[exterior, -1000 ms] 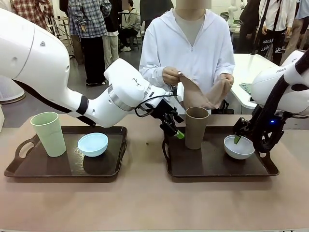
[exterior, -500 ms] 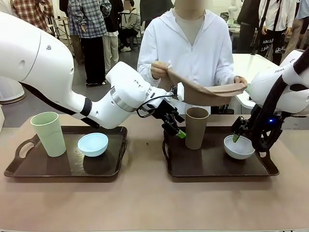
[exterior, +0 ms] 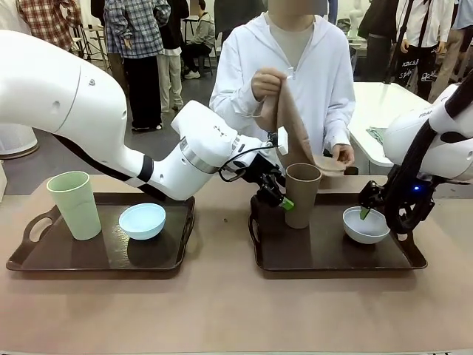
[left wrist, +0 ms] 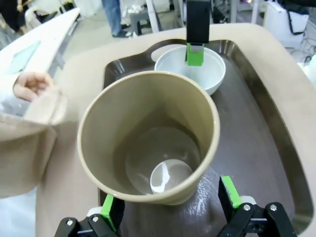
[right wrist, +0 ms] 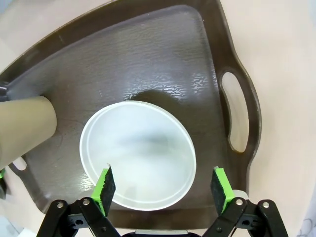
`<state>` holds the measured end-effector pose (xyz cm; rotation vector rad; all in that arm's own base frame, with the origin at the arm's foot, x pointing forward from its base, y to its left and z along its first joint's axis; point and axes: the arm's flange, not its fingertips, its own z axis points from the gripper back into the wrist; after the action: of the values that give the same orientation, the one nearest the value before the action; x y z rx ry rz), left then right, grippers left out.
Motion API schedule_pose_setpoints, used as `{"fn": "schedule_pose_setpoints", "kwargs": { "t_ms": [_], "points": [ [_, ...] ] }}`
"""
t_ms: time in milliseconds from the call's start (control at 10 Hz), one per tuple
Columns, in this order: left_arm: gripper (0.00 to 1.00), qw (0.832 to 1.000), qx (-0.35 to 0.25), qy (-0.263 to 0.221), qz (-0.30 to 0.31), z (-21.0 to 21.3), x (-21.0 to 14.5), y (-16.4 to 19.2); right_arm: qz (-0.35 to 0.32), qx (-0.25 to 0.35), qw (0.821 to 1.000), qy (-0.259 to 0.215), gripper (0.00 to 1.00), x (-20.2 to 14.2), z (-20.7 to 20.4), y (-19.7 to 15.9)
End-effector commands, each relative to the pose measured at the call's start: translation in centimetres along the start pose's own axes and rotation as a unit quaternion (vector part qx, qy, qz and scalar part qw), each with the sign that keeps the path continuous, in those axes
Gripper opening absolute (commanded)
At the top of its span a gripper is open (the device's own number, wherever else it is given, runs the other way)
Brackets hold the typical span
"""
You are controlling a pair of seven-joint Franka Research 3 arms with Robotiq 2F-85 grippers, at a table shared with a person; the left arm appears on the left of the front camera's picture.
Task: Set up a tray with a mat and arrange the tableware.
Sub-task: Pick up the Picnic Bowl and Reusable plastic cup from the Handle tray in front of the human's position and hold them in the air.
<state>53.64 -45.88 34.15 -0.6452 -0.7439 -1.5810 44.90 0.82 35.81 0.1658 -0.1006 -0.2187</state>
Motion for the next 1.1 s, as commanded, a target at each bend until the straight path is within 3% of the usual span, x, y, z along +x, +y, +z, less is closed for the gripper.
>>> {"fn": "schedule_pose_setpoints", "kwargs": {
  "t_ms": [0, 1000],
  "points": [
    [1.0, 1.0, 0.016, -0.007, -0.02, -0.7, -0.2, 0.6, -0.01, 0.008, 1.0, -0.001, 1.0, 0.9, -0.5, 0.3],
    [1.0, 1.0, 0.008, -0.001, -0.006, -3.8, 0.0, 1.3, -0.015, 0.016, 1.0, 0.009, 1.0, 1.4, -1.0, -0.2]
  ]
}}
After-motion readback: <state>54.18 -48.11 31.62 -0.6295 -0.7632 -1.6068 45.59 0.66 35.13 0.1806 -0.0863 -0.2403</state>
